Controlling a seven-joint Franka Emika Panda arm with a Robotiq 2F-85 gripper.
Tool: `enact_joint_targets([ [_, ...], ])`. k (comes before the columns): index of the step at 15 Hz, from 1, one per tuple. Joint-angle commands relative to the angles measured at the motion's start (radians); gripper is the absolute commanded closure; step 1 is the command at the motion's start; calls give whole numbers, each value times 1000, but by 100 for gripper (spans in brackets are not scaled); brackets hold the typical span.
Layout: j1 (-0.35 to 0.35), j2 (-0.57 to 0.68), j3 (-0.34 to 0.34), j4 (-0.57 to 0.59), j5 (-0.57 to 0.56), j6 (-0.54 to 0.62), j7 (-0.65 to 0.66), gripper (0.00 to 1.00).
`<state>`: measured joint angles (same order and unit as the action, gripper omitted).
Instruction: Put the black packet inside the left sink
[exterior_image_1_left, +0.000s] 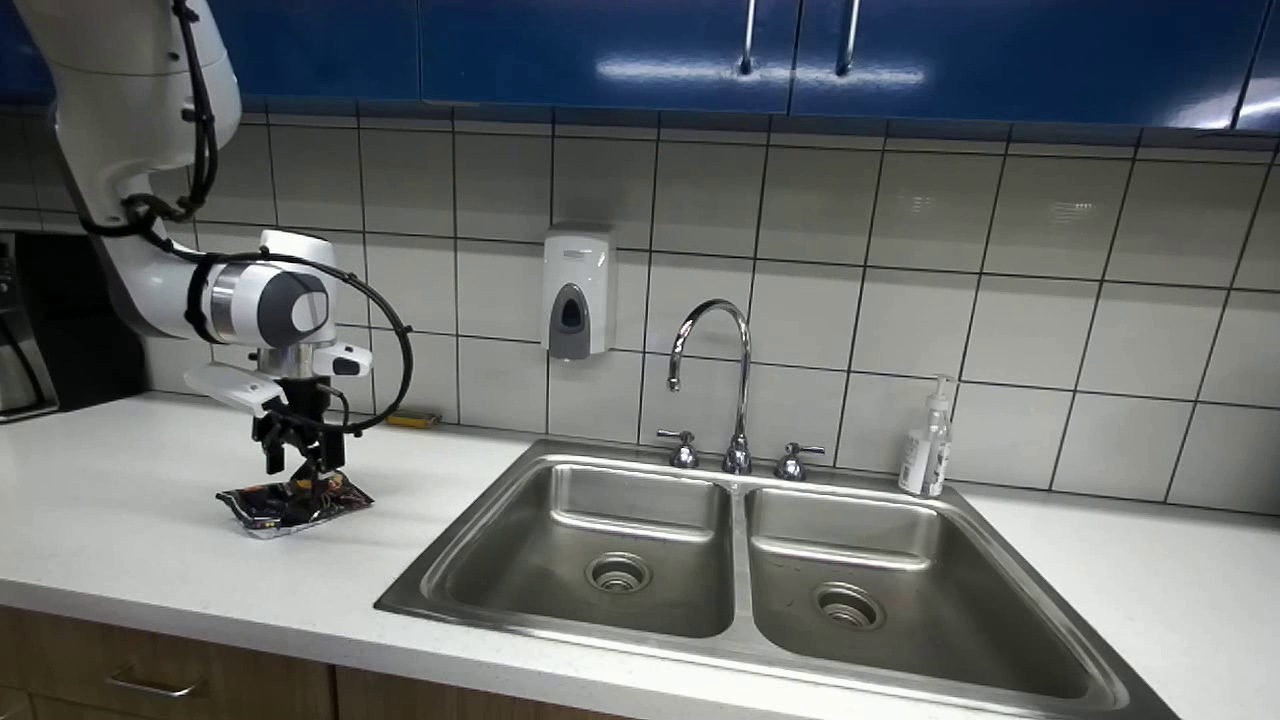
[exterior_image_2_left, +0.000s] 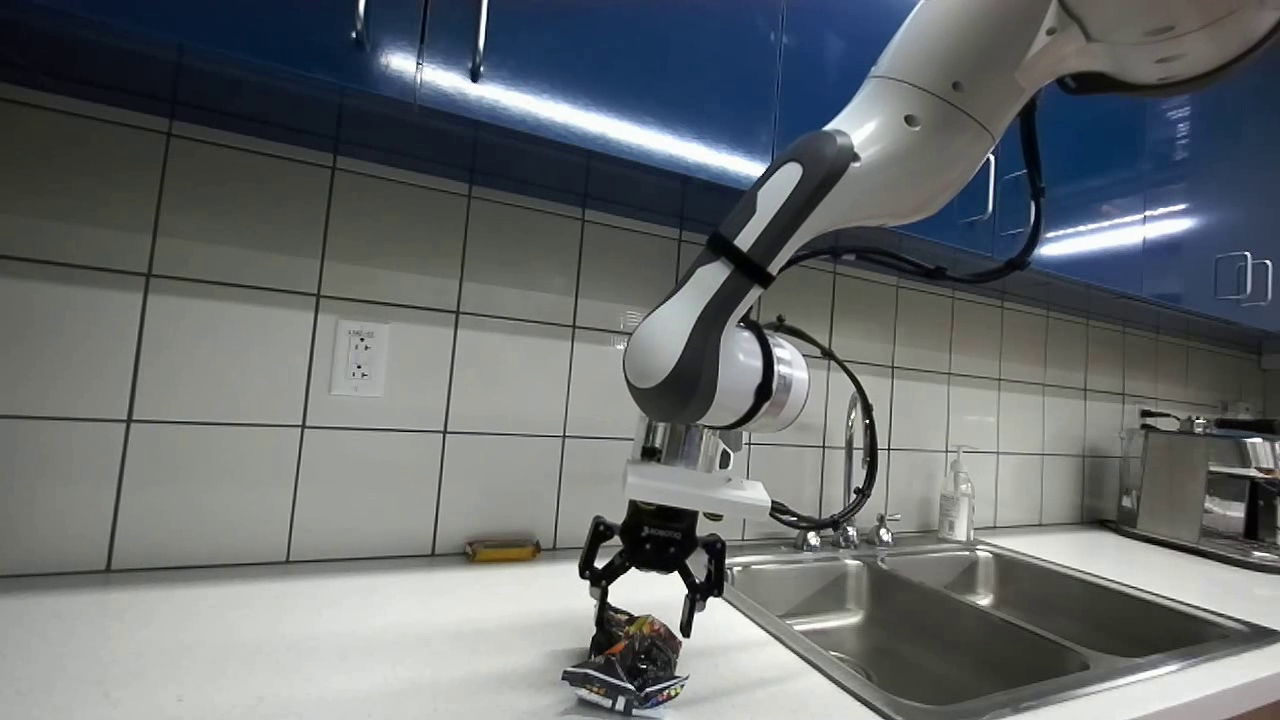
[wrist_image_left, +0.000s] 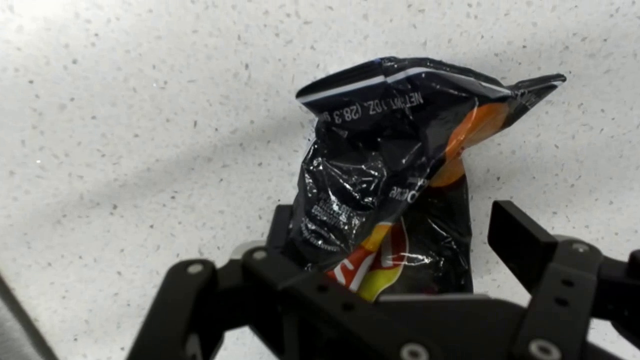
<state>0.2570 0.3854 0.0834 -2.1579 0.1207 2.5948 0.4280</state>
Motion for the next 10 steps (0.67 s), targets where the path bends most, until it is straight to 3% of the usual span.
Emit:
enact_joint_targets([
  [1,7,16,0,23,2,-10,25,0],
  [10,2,21,-1,5,-1,-2,0,0],
])
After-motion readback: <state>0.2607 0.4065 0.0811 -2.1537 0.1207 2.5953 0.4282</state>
